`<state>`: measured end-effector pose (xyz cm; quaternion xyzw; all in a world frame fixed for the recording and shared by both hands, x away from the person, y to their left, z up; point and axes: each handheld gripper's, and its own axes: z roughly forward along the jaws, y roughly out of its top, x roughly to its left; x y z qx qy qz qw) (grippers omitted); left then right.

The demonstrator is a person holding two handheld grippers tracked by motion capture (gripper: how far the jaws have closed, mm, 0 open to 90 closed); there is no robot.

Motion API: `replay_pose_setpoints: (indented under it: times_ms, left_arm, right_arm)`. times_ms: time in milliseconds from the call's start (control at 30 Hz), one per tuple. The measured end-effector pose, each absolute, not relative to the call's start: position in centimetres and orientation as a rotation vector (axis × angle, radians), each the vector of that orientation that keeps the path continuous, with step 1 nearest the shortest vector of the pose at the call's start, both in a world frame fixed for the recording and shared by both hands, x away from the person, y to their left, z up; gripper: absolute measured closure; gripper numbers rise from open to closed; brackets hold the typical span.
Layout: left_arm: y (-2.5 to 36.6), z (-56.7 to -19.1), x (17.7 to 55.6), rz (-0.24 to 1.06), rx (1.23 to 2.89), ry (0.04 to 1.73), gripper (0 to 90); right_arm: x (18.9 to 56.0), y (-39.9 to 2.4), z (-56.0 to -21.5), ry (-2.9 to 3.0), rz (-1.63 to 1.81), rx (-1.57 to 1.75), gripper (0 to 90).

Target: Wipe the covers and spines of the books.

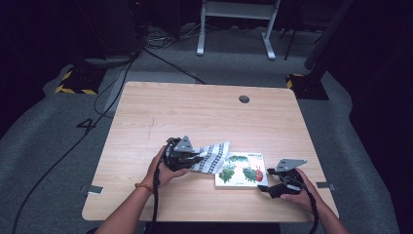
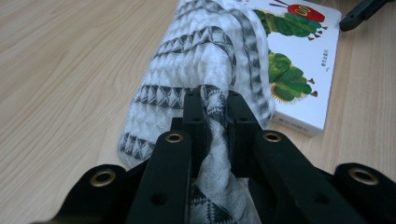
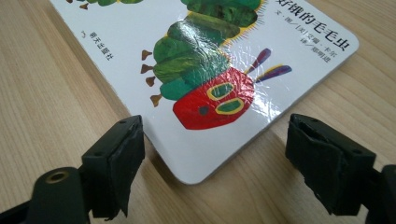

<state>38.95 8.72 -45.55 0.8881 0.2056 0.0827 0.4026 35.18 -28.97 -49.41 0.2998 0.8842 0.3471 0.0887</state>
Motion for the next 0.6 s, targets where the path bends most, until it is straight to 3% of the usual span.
replay_pose_setpoints:
  times_ms: [167, 333, 600]
  left_arm:
    - [6.0, -46.0, 39.1, 0.190, 2.279, 0.474, 80.8]
    - [5.5, -46.0, 39.6, 0.178, 2.259, 0.493, 80.8]
    - [4.2, -44.1, 38.9, 0.118, 2.209, 0.373, 81.8]
  right_arm:
    - [34.8, -28.6, -49.5, 2.633, 1.041, 0.878, 21.0]
    - [34.7, -28.2, -49.5, 2.611, 1.055, 0.906, 20.4]
    - [34.6, -27.4, -49.6, 2.619, 1.065, 0.888, 20.2]
